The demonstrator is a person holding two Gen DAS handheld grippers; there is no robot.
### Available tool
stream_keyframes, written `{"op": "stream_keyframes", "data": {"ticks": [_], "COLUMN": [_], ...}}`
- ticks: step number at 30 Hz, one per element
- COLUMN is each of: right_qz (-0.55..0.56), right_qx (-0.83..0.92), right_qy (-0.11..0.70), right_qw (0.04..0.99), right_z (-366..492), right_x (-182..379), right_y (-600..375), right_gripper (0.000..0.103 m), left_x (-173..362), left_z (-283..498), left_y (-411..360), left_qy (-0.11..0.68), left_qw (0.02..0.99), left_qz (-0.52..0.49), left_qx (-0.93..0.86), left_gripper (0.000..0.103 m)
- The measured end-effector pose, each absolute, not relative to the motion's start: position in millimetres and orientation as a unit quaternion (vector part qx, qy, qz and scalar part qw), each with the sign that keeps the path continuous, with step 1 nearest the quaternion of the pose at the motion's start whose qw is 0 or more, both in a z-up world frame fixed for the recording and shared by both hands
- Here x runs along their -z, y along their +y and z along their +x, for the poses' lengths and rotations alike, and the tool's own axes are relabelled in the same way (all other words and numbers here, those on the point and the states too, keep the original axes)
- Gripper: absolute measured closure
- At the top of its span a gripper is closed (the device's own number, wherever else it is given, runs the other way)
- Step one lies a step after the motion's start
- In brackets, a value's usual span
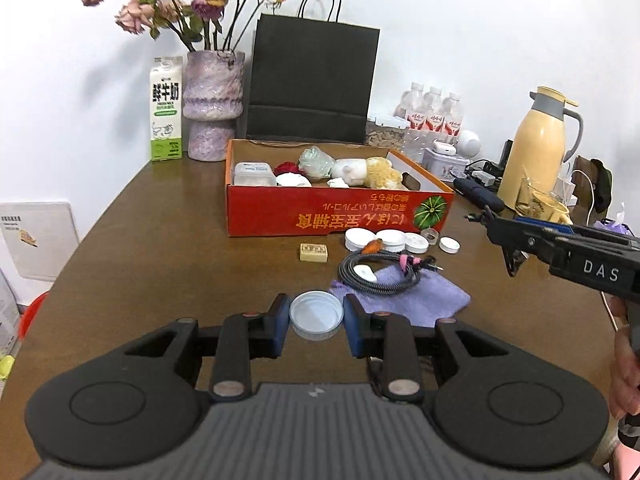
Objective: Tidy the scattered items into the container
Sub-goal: 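Carry the cap with left tool while right tool carries the cable into the box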
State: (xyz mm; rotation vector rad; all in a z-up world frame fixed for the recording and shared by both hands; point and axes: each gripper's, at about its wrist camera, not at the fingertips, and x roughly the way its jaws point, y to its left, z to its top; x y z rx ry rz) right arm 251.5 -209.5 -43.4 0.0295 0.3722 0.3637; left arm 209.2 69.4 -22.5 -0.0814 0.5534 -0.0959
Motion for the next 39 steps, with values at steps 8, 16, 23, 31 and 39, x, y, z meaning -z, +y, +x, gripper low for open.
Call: {"op": "stream_keyframes", "data": {"ticks": [8,16,23,31,39], "right_qz": [0.015,0.017,0.025,0.024,0.025], "right_qx": [-0.184,-0.176,-0.168,-0.191,-0.221], "right_qy": [0.168,0.163,0.173,0.183,0.182], "right_qw": [0.968,0.971,0.97,0.964,0.958], "right_z": [194.5,151.3,150.8,201.4,325.7], "right_x": [32.0,30.0,35.6,30.8,4.3], "right_y": [-219.6,-232.0,-238.6,-232.0,-219.0], "right_gripper": [0.066,0.066,0.066,0.066,0.066], "left_x": [8.3,-2.2,1.8,-4.2,-24.7], "left_z": [161.3,134.2,146.3,202.8,347.0], "left_y": [66.5,63.0,60.6,65.4,90.1], "left_qy": [0.259,0.251,0.264,0.267,0.292], "left_qw": [0.964,0.965,0.961,0.961,0.955], "left_qz": [-0.052,-0.057,-0.062,-0.039,-0.022], "left_qx": [0.034,0.053,0.057,0.055,0.052], "left_gripper": [0.073,0.073,0.073,0.073,0.073]}}
